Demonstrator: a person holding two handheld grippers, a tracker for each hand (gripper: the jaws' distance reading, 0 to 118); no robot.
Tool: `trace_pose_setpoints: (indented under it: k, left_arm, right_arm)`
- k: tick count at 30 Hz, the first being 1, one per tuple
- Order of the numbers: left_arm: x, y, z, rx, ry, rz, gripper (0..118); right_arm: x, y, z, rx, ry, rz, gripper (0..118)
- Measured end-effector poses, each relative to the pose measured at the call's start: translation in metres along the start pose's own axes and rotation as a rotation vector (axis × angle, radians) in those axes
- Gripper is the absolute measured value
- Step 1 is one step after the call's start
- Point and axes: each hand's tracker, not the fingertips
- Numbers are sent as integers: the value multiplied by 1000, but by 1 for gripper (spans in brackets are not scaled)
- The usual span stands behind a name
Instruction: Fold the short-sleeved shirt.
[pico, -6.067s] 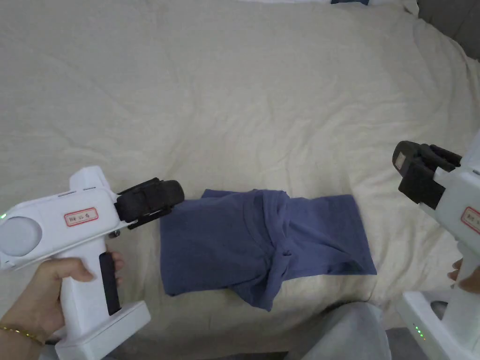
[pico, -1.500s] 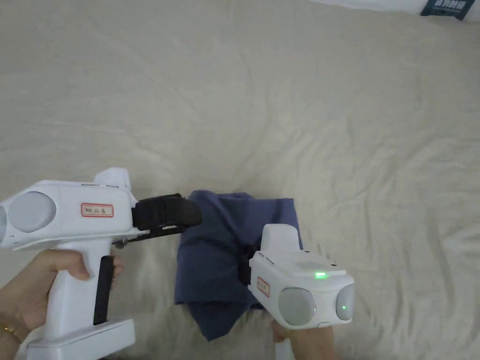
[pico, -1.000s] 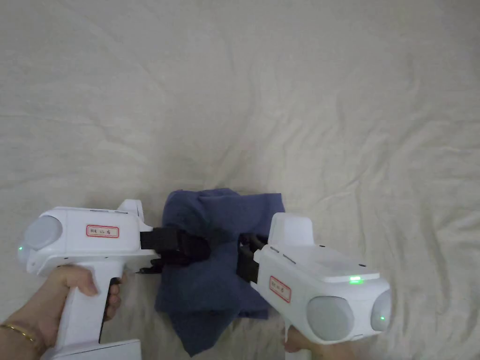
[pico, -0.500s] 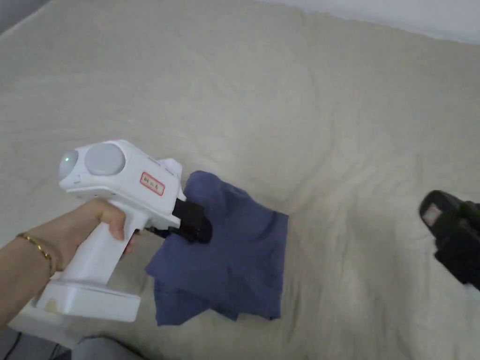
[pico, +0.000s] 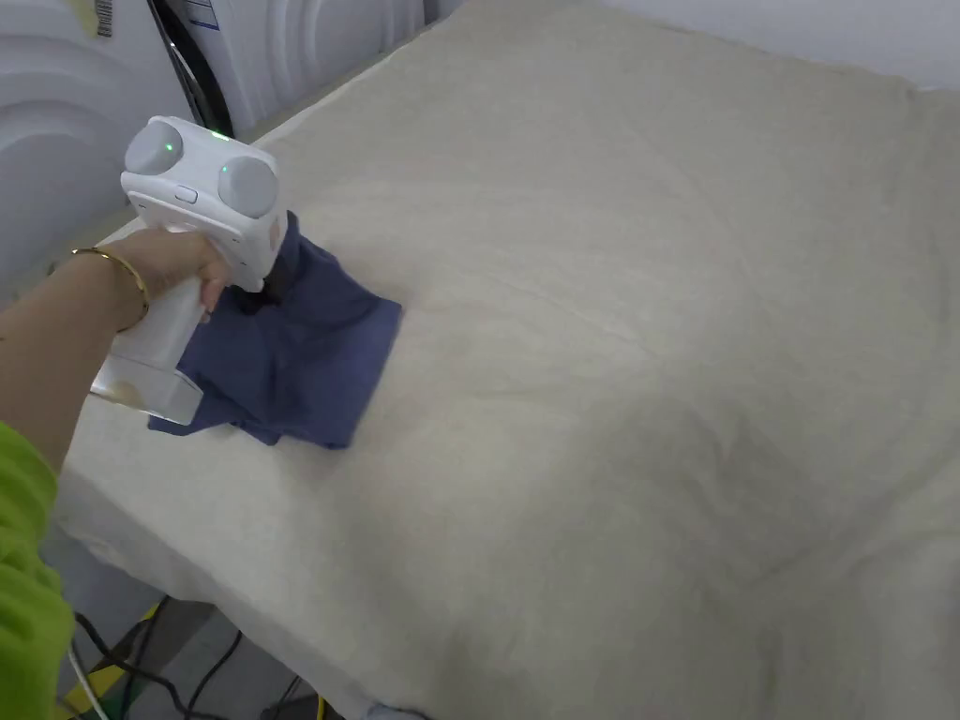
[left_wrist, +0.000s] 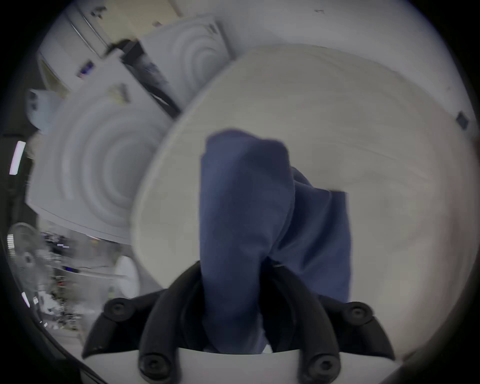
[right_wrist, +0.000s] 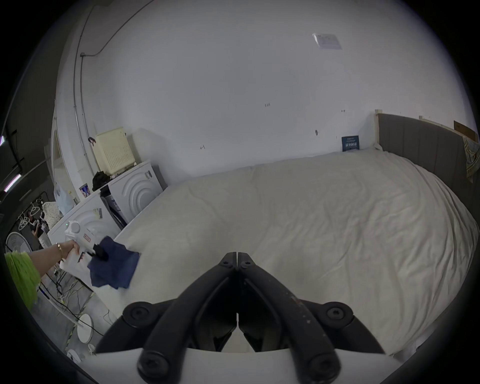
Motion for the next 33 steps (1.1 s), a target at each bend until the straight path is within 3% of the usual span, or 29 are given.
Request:
trace_pose_setpoints:
  k: [1,2,3,5,6,8,9,11,17,22,27,30,33]
  left_arm:
    - [-4,0,-4,35,72,0,65]
    - [-7,-1,-4,68,112,11,79]
    - [-10,-4,-2,115,117,27,85]
    - [-13,-8,11,192,118,39,75]
    - [-11,-10,22,236,151,35,62]
    - [-8,-15,51,354,176,37,21]
    - [-5,-17,72,424,151,43,10]
    - [1,-21,116,560,80,70,2]
    - [39,-44,270,948,-151,155,0]
    - [85,-89,363,1133,-356,182,0]
    - [138,-131,400,1209,-482,168,0]
    - [164,-153,397,1185,-590,164,0]
    - [189,-172,388,1171,-609,121,1]
  right_arm:
    - [-4,-2,-3,-9,2,4,2]
    - [-7,-2,-6,-17,4,11,2]
    - [-10,-3,-8,-25,6,23,2]
    - [-10,-2,-9,-27,10,39,2]
    - [-10,0,-7,-21,14,48,2]
    - [-10,4,0,-3,18,61,2]
    - [-8,7,6,12,23,72,2]
    - [-4,13,17,44,18,99,2]
    - [12,39,67,188,-50,218,2]
    - [26,54,109,330,-124,269,2]
    - [42,56,137,398,-216,311,2]
    - [55,53,146,412,-251,299,2]
    - [68,46,149,421,-300,273,2]
